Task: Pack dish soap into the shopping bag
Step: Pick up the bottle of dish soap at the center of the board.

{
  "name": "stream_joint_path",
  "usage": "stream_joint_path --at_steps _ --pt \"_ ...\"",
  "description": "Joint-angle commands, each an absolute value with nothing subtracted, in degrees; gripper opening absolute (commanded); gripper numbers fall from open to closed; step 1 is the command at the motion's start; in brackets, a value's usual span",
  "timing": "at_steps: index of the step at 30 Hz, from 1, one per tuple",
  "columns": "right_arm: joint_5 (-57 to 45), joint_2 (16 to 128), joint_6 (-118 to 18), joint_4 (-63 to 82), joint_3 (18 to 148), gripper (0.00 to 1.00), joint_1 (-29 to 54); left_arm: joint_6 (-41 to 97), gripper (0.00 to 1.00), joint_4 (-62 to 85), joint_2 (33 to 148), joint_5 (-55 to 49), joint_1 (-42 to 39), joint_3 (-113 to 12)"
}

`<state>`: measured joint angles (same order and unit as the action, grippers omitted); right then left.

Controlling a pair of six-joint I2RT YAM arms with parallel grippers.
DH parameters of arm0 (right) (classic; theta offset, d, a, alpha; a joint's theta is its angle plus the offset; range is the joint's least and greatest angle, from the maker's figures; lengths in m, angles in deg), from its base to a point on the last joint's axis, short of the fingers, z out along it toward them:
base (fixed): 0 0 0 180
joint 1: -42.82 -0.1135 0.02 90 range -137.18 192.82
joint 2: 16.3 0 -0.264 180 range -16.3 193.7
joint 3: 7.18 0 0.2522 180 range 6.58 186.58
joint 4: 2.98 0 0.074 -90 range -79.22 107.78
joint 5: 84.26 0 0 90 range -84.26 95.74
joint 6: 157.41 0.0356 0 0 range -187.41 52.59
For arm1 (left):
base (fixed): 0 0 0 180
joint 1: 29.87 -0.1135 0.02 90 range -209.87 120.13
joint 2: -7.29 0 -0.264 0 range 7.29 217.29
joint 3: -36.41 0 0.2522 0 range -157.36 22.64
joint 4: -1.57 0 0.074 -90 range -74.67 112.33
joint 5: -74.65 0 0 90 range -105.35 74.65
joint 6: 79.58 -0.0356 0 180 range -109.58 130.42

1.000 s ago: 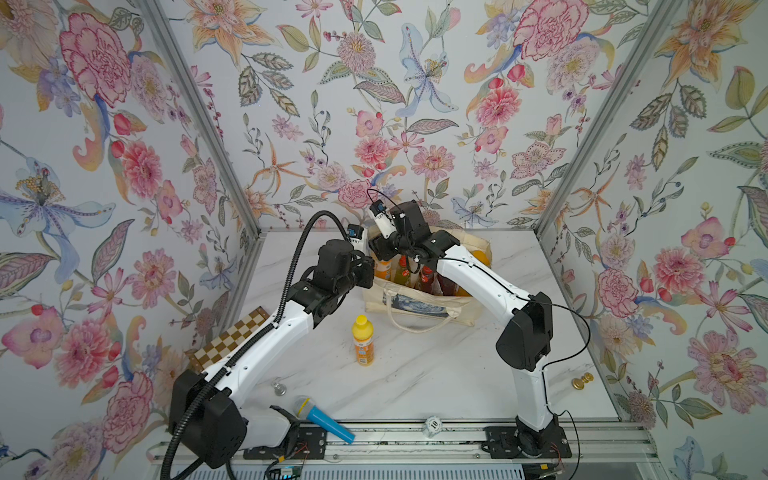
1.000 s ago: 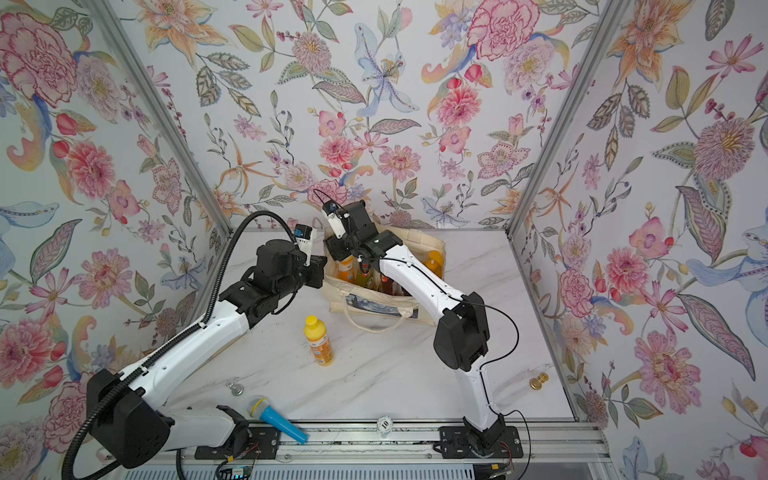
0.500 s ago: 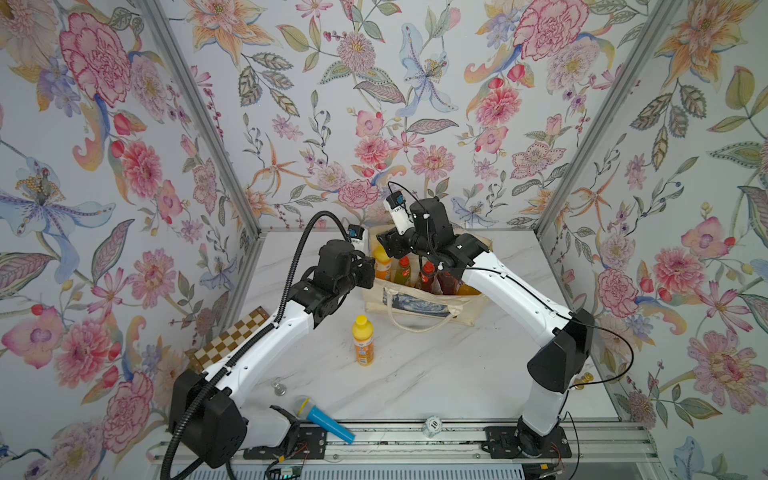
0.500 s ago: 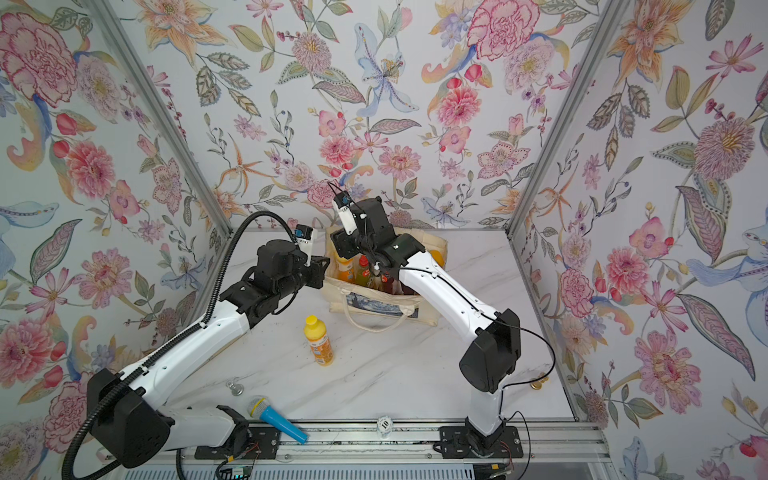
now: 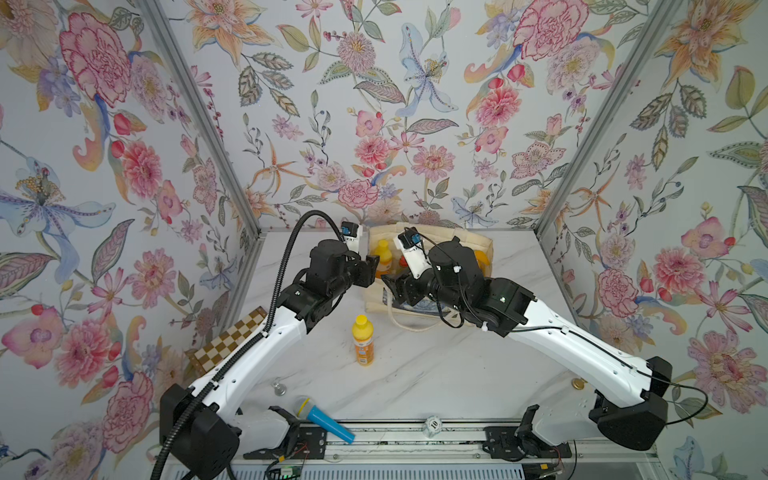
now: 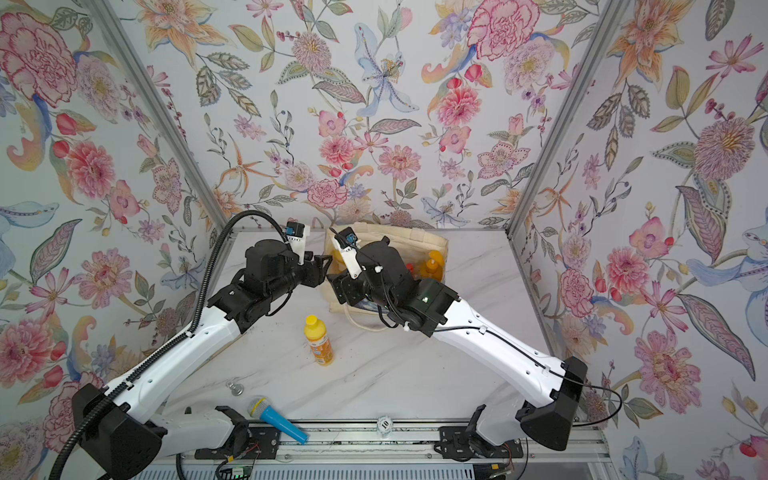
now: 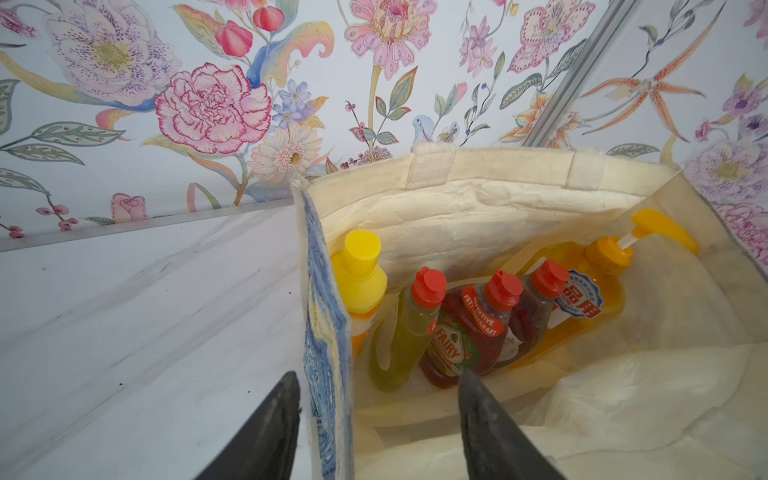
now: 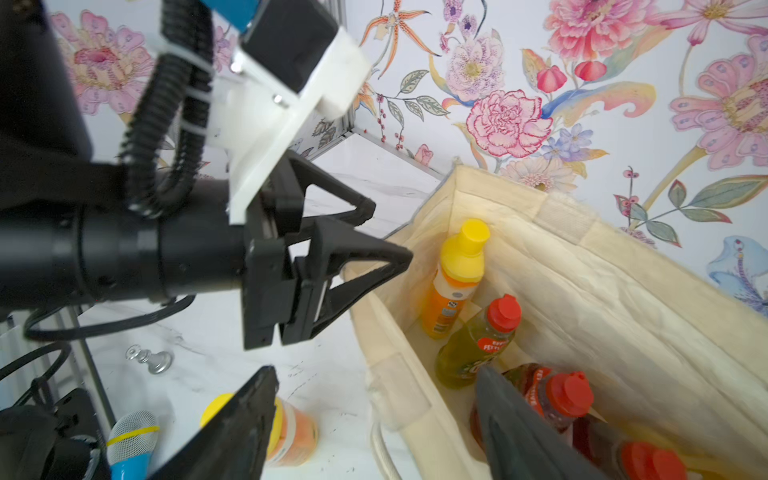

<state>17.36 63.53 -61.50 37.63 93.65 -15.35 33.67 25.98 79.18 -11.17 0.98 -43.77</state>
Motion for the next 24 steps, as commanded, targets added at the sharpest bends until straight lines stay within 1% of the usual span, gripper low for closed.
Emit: stream_joint_path --at_steps 1,4,8,9,15,19,24 --pt "21.2 62.8 -59.0 42.0 92.0 0.78 -19.3 33.7 0.69 25.8 76.2 -12.6 0.6 -43.6" --pt "22.9 62.9 -57.8 43.4 91.5 0.79 -23.0 33.6 0.80 26.0 74.1 -14.3 0.3 -42.4" --pt "21.9 63.9 -56.5 43.4 90.8 0.83 -26.5 33.6 0.97 26.0 71.4 -17.0 -0.2 -40.4" --pt "21.6 64.3 -56.4 43.4 90.8 0.84 -27.1 33.6 0.99 26.0 70.7 -17.6 -0.4 -39.9" --pt "16.2 67.8 -55.1 43.6 91.6 0.91 -29.1 33.7 0.99 26.1 66.0 -22.7 -1.3 -36.1" --pt "13.0 70.4 -54.2 44.0 92.5 0.92 -29.5 34.6 0.99 25.9 62.3 -26.2 -3.0 -32.6" --pt "11.5 73.9 -54.0 45.2 94.3 0.92 -29.9 35.9 1.00 25.7 58.6 -25.6 -7.0 -29.0"
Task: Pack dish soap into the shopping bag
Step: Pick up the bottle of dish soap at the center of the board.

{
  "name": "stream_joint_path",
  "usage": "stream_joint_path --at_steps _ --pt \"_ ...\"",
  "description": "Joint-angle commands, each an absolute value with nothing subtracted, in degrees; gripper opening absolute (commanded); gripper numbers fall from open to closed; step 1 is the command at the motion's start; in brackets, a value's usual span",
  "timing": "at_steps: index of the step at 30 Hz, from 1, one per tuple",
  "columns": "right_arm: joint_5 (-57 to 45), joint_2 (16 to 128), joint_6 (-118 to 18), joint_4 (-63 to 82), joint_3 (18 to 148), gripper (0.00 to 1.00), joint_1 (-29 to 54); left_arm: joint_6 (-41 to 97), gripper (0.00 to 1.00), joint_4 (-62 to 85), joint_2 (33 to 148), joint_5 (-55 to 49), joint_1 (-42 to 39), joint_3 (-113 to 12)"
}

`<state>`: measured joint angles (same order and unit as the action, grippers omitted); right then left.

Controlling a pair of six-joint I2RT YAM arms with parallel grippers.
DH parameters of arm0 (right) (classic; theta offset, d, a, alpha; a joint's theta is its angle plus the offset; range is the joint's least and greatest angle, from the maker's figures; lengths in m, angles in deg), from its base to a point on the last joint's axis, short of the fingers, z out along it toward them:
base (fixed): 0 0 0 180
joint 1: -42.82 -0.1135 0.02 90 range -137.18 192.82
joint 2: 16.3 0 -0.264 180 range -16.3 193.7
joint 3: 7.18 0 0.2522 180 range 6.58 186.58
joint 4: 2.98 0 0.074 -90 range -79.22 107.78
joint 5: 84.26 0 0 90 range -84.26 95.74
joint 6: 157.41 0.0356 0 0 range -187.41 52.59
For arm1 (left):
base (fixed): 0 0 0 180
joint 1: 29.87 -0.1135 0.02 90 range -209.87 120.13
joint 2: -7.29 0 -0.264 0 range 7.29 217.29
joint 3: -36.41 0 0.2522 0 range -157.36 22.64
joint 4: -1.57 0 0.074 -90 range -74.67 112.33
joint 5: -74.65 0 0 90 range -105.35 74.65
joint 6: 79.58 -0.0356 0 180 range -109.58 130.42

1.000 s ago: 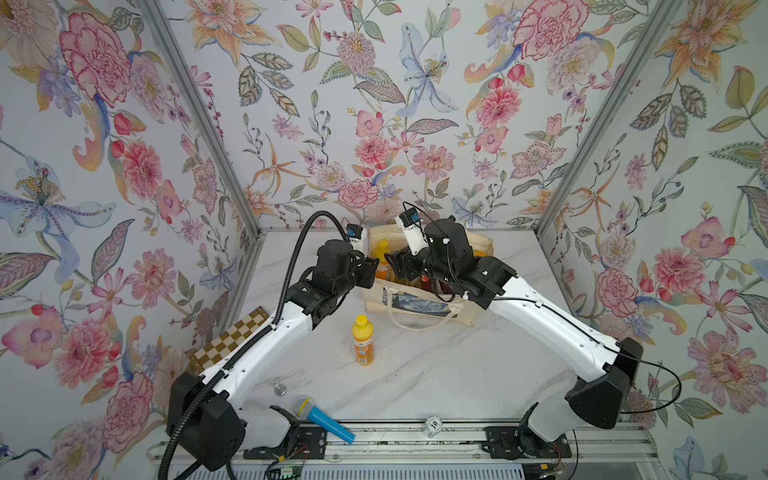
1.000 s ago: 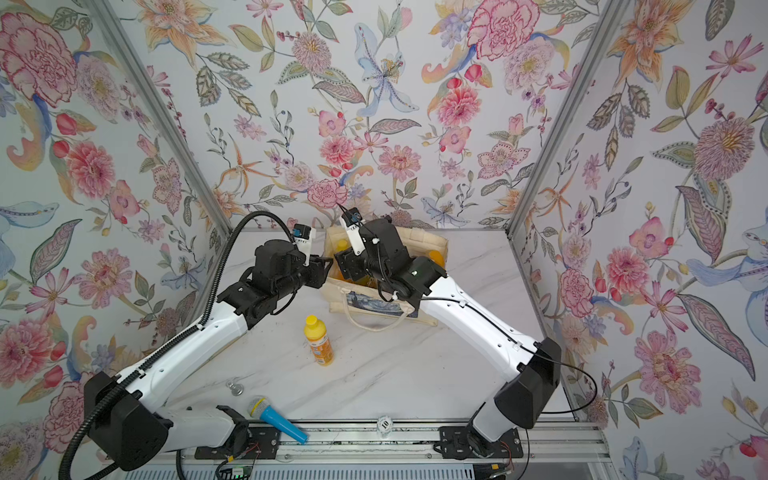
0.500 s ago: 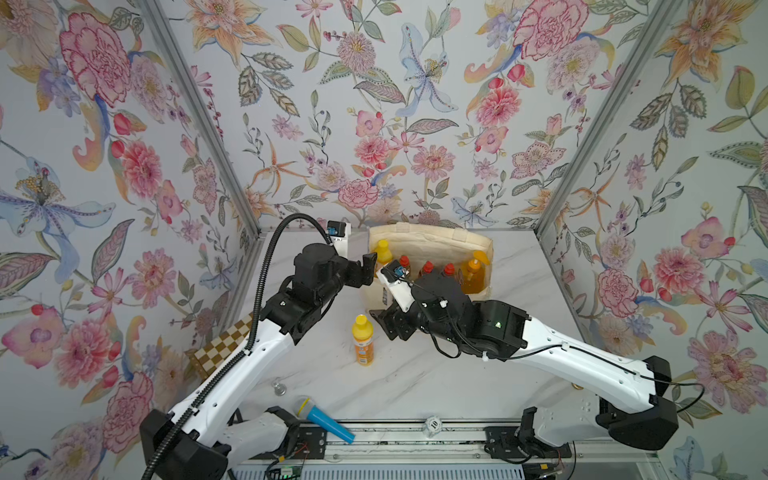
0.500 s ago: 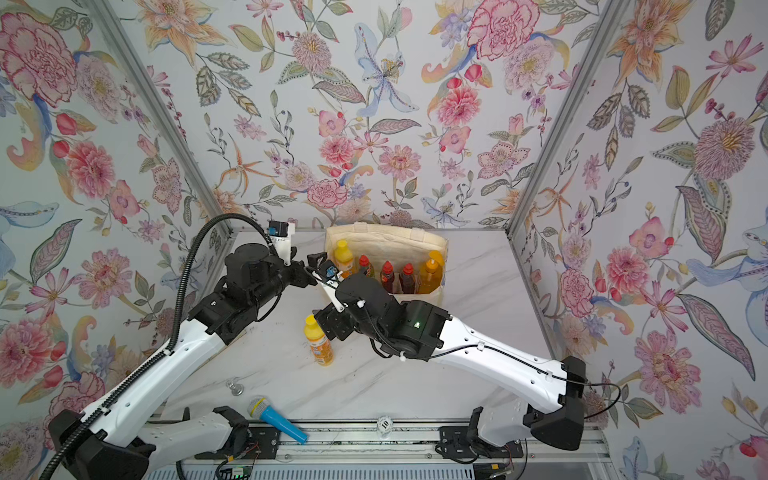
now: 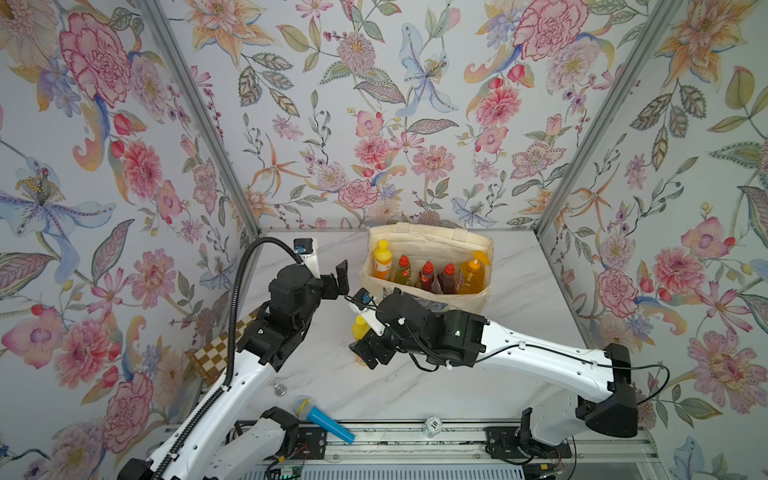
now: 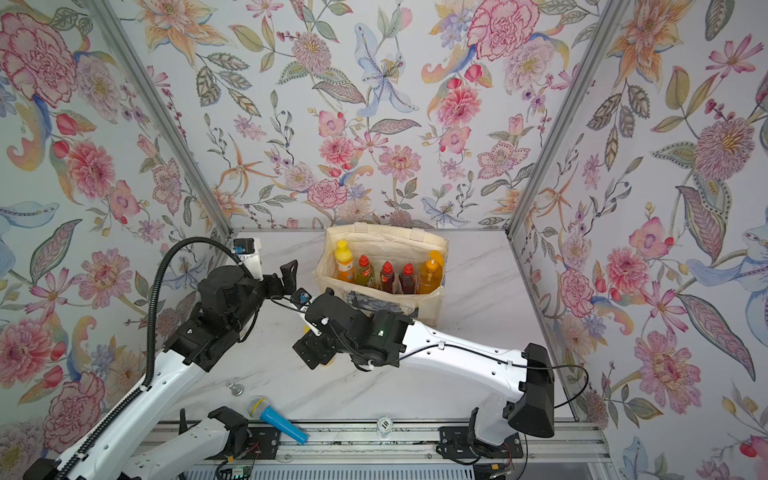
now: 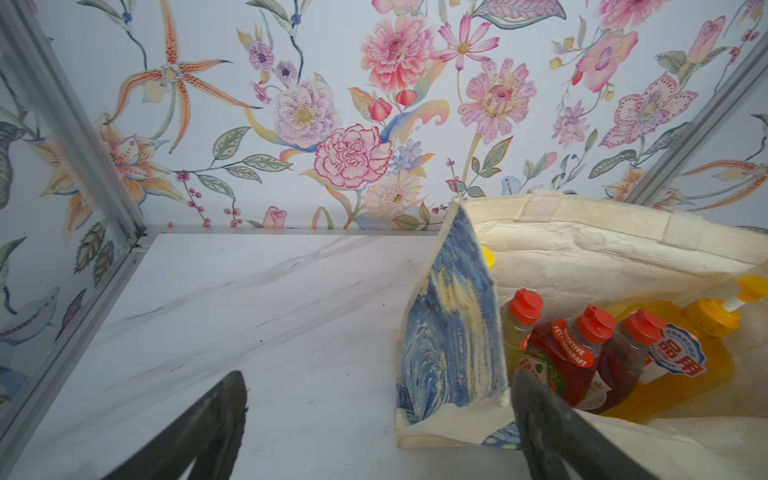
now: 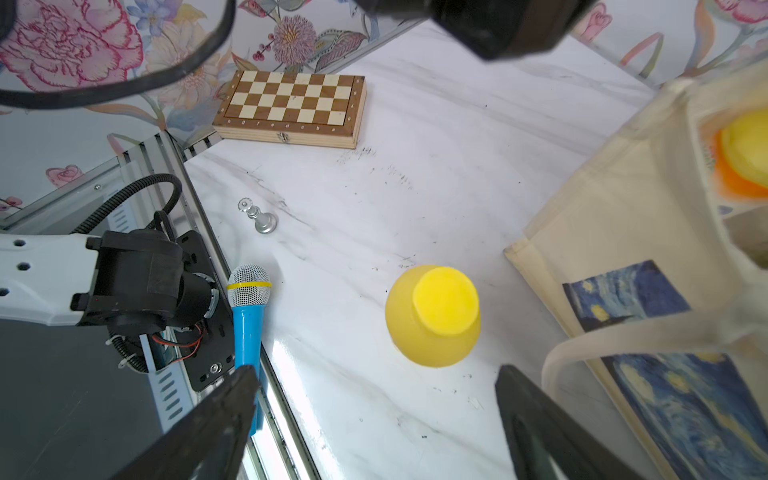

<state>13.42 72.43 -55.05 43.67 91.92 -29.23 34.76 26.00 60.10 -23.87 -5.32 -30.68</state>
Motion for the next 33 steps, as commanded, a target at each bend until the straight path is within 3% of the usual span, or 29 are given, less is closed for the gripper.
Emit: stream_joint_path --at_steps 1,9,23,33 --pt "12.0 74.7 -53.9 45.6 94.7 0.92 -29.9 36.0 0.99 25.8 58.2 -25.4 -7.7 -28.5" --pt "18.7 77.7 -52.3 47.6 95.9 0.96 -28.5 36.6 0.99 24.9 57.2 -22.8 -10.6 -25.7" --pt "17.0 83.6 -52.7 47.0 99.1 0.96 -25.7 37.4 0.99 22.5 57.2 -20.1 -14.0 -21.6" --pt "14.1 86.2 -53.3 44.6 99.1 0.90 -24.0 38.0 0.99 21.8 57.2 -18.9 -14.8 -20.6"
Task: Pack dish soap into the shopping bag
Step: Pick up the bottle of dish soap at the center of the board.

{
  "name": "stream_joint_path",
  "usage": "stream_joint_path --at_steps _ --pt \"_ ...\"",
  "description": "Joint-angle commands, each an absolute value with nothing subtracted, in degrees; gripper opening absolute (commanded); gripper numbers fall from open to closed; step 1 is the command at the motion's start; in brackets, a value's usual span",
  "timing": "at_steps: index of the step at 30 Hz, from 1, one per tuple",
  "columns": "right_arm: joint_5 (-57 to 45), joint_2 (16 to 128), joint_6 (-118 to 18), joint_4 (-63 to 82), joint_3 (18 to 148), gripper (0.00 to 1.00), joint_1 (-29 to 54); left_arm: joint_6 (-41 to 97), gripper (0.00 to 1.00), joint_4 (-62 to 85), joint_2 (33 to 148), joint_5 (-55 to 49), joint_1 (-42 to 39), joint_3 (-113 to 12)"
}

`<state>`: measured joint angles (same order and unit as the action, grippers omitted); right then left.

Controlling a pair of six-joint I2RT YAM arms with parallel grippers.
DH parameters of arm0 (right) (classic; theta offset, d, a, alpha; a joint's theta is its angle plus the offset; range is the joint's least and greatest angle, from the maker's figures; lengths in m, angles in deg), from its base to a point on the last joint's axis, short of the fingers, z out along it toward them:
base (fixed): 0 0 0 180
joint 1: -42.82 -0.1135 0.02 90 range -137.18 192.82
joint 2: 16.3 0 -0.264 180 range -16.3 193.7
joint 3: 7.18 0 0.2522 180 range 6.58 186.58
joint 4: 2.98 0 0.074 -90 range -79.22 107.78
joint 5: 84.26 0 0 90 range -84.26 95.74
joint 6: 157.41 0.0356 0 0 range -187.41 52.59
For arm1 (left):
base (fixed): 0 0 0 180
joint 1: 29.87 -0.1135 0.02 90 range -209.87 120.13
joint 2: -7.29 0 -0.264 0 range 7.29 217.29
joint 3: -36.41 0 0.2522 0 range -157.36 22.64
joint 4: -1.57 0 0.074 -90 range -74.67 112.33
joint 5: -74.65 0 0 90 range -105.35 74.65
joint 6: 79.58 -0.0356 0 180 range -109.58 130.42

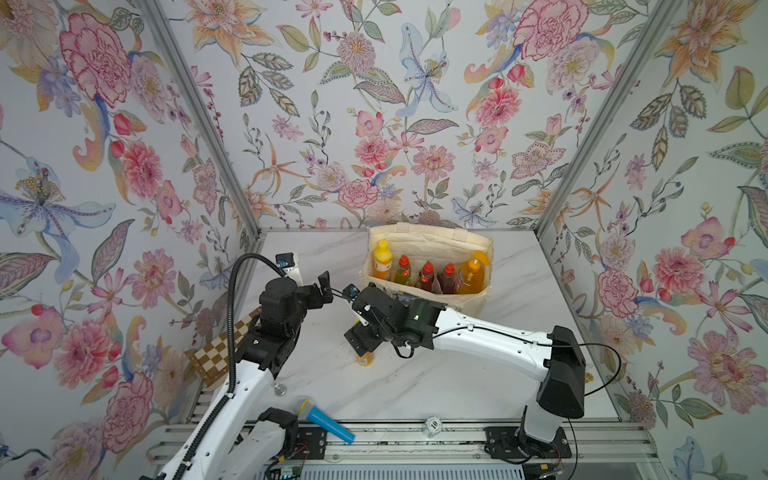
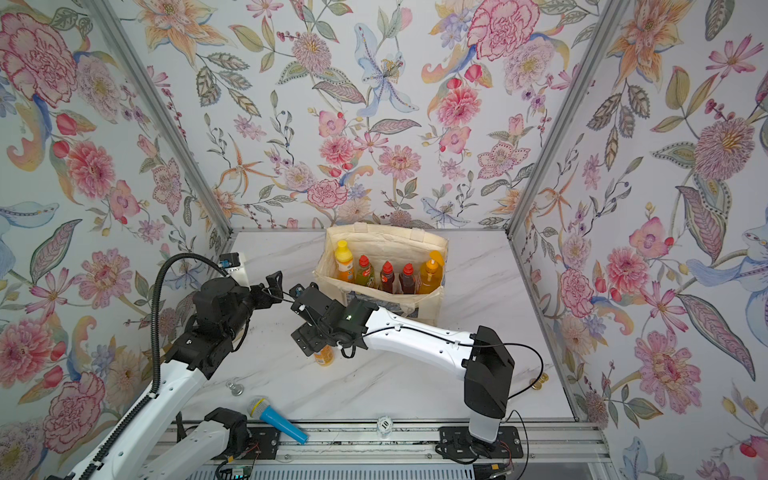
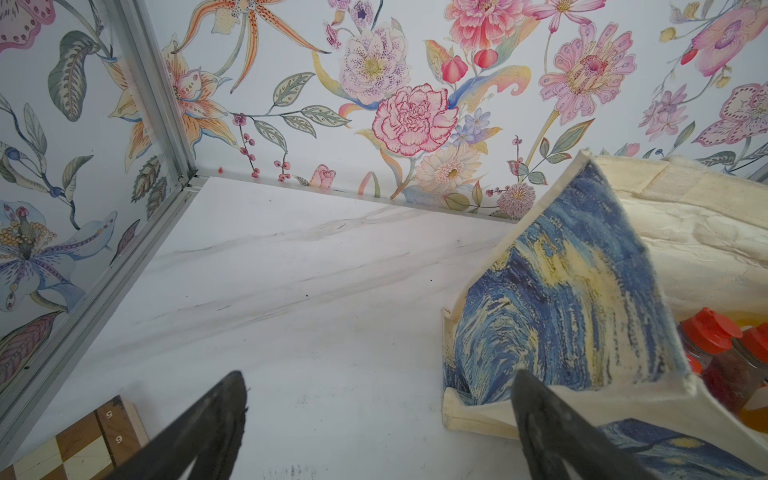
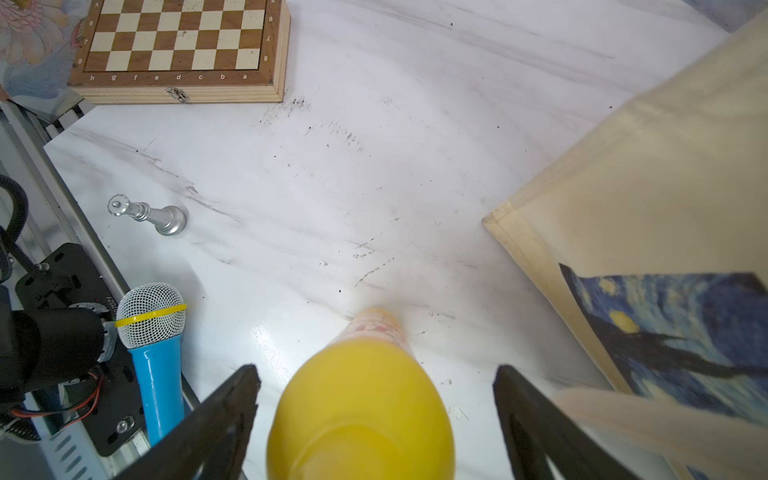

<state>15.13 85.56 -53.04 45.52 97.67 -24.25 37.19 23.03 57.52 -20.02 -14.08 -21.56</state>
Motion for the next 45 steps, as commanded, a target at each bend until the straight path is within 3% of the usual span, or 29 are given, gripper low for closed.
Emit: stream_joint_path --at_steps 1,19,32,45 --pt "14.2 86.4 -53.3 44.6 99.2 0.89 -24.0 38.1 0.99 21.7 57.3 -18.7 -14.9 -20.6" --pt "13.9 89.6 -54.3 42.9 99.3 0.75 -23.4 38.3 0.99 21.2 57.8 -17.6 -15.2 -20.3" --pt "13.7 88.6 -54.5 41.3 97.1 0.56 -23.5 38.2 0.99 21.0 57.7 -17.3 -15.5 -20.1" --pt "14.1 87.3 -54.2 40.3 96.4 0.63 -23.5 38.4 0.99 21.0 57.4 -17.0 -15.5 -20.1"
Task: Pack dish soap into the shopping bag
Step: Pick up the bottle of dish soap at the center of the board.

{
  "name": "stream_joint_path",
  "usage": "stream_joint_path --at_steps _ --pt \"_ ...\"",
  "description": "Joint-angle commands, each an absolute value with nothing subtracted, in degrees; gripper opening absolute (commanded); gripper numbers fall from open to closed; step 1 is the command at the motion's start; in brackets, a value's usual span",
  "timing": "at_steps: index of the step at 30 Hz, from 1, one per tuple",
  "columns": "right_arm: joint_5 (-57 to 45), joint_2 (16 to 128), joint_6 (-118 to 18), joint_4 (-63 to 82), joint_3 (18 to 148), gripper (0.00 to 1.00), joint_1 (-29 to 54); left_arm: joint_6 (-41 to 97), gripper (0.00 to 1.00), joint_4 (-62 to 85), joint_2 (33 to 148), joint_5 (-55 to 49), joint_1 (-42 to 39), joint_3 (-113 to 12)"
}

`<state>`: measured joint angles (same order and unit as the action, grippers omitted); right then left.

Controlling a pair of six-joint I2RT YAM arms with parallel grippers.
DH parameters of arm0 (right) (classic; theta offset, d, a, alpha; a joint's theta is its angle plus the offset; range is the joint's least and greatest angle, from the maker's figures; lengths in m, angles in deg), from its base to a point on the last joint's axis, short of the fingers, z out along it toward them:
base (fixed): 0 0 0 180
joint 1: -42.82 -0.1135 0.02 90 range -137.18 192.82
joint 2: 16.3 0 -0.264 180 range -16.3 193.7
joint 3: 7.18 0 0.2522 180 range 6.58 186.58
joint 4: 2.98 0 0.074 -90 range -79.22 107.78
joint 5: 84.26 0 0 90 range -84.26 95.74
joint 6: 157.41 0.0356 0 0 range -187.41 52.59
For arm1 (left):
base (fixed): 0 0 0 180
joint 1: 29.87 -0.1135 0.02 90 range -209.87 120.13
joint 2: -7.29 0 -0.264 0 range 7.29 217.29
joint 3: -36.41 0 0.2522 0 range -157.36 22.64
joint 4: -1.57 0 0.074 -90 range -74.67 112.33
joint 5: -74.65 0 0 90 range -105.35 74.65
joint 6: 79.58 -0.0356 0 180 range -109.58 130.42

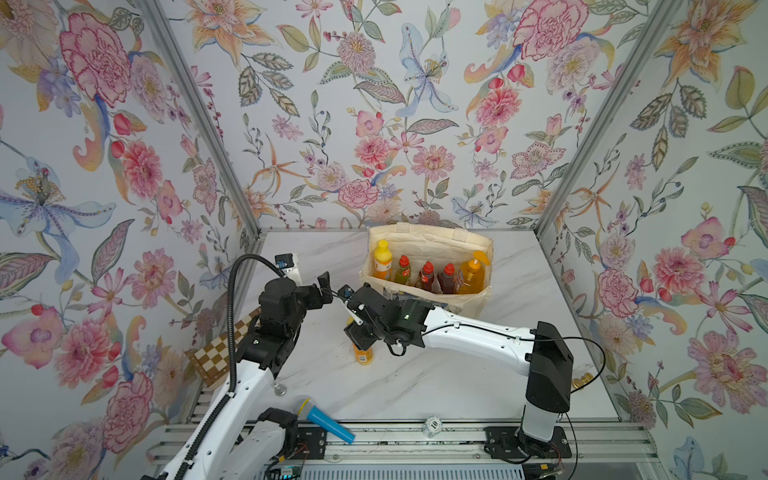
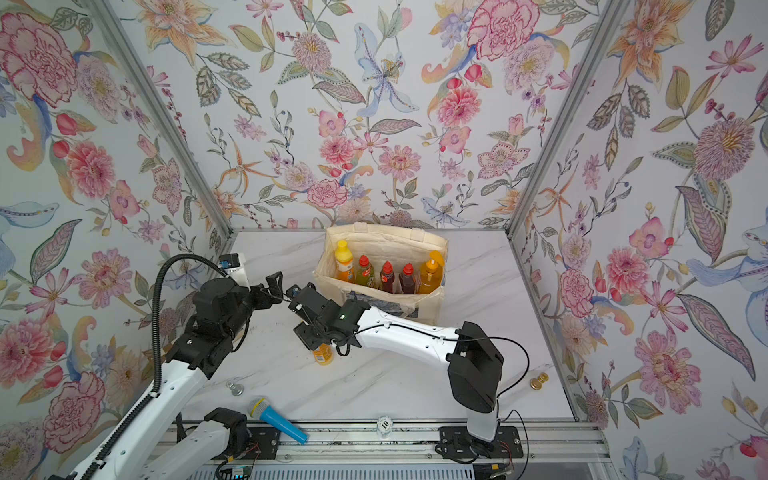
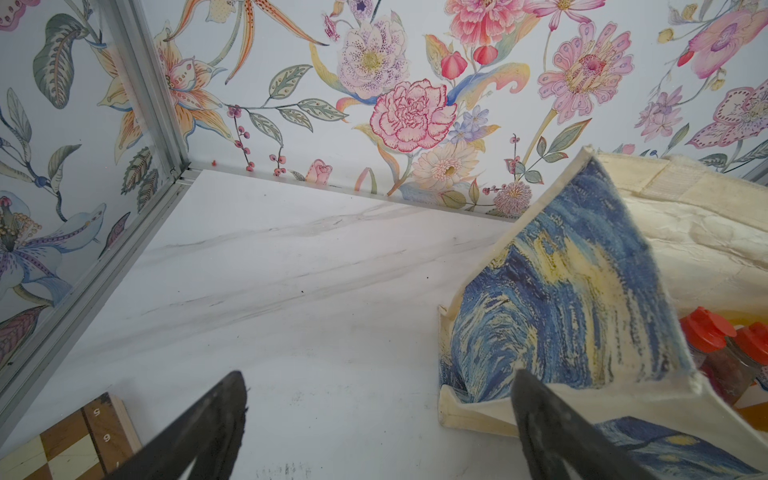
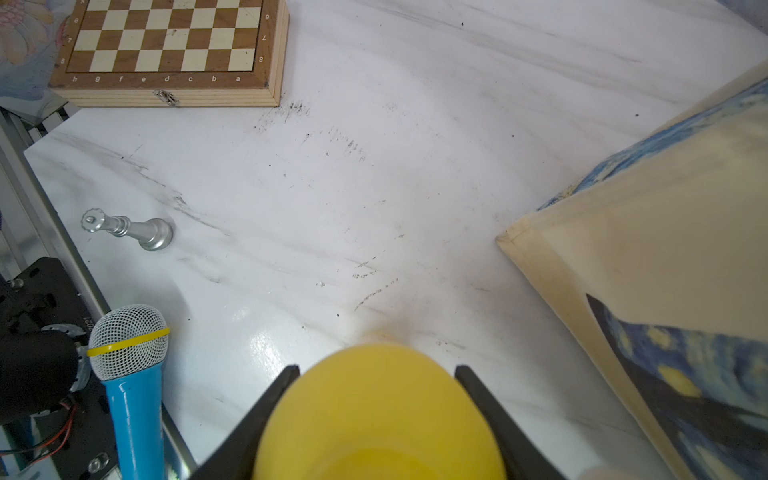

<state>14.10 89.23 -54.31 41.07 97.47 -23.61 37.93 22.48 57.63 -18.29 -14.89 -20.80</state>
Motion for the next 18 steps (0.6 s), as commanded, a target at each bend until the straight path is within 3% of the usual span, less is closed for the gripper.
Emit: stream_joint_path --at_steps 1,8,18 --pt "14.1 87.2 -54.1 40.3 96.4 0.64 -23.6 38.4 0.99 21.0 57.4 -17.0 -15.6 -20.1" --pt "14.1 87.0 -54.1 40.1 95.7 0.65 -23.7 38.6 1.00 21.0 57.4 -16.8 -15.6 -20.2" --pt "14.2 84.8 -54.4 37.6 93.0 0.44 -23.8 38.8 0.99 21.0 57.6 -16.2 -15.7 -20.2"
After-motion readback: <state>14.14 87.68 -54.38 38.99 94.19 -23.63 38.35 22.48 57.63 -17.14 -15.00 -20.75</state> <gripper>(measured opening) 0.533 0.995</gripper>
